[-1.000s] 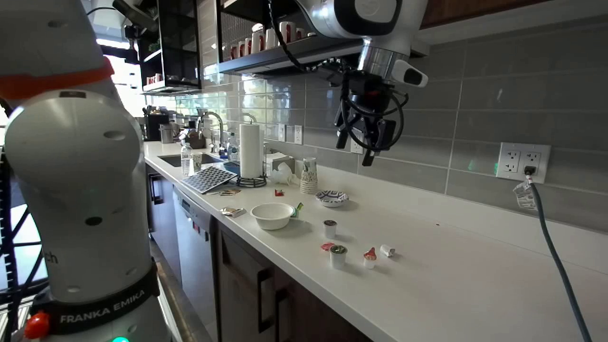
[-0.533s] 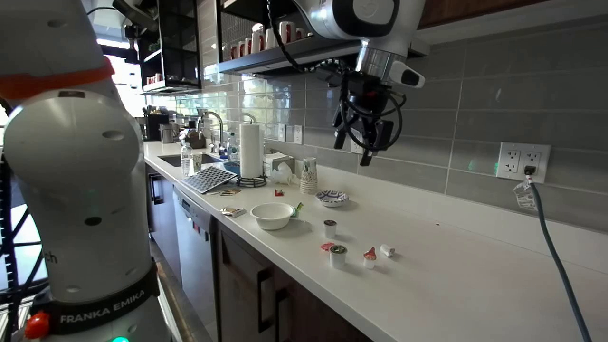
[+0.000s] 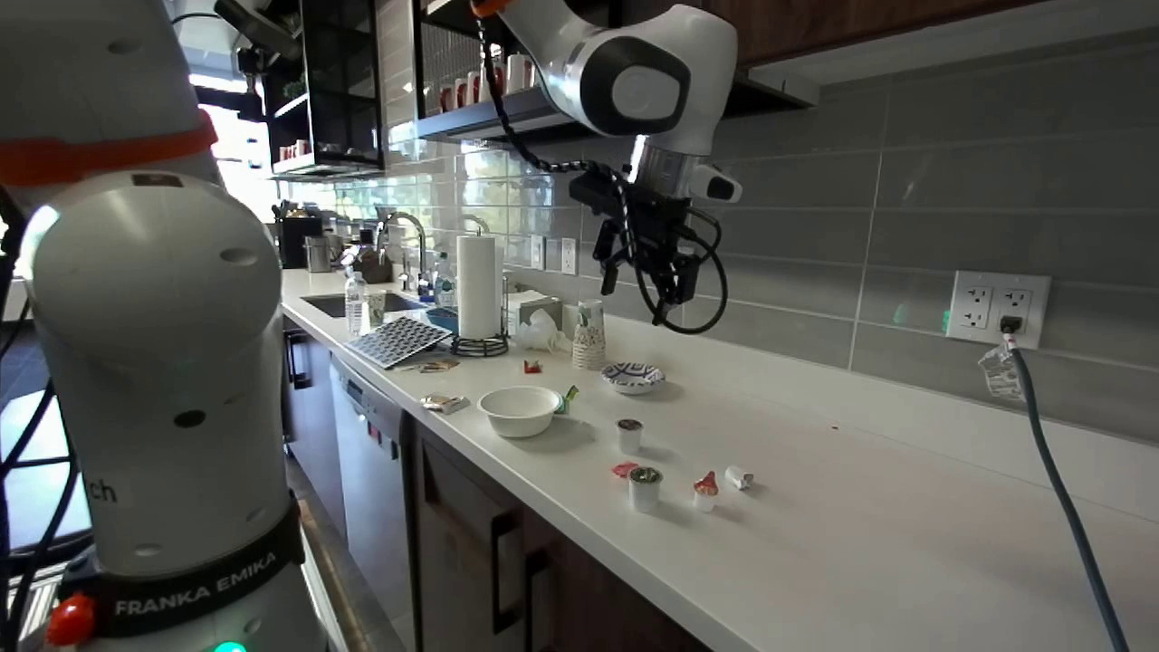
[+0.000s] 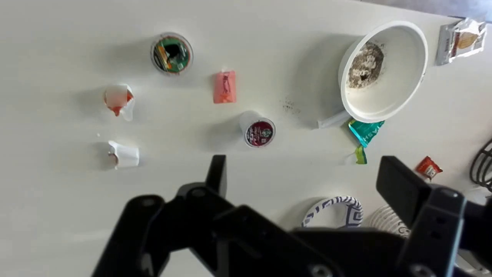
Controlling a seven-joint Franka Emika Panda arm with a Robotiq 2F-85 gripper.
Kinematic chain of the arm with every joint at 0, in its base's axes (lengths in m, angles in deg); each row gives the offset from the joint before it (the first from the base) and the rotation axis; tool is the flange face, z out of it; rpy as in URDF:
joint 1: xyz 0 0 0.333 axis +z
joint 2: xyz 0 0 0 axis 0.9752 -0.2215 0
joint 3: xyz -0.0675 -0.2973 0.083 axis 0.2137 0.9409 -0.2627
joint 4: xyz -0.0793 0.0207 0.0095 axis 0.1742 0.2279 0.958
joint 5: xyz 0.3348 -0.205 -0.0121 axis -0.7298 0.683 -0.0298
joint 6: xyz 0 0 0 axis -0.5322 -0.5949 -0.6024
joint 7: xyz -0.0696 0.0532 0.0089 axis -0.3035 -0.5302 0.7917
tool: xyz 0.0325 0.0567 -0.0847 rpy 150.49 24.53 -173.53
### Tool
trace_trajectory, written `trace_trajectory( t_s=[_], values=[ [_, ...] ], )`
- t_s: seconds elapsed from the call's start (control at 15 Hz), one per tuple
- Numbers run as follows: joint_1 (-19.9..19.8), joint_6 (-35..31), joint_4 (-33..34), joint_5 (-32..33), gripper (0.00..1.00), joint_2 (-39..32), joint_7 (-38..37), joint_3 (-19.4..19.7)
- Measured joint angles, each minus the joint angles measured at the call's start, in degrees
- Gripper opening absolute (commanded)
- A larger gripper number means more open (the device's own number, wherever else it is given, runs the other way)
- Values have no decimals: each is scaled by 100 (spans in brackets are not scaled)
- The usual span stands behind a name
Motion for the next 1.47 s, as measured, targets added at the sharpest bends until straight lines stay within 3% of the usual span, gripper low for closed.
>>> trace_trajectory(
  t_s=[0.33, 0.53, 1.0, 1.47],
  values=[
    [487, -1267, -637, -930, 100, -25, 965, -107],
    [733, -1440, -808, -1408, 100, -126, 1305, -109],
    [741, -1542, -804, -1442, 100, -160, 1451, -152],
    [1147, -2602, -800, -2927, 100, -515, 3420, -276]
  ],
)
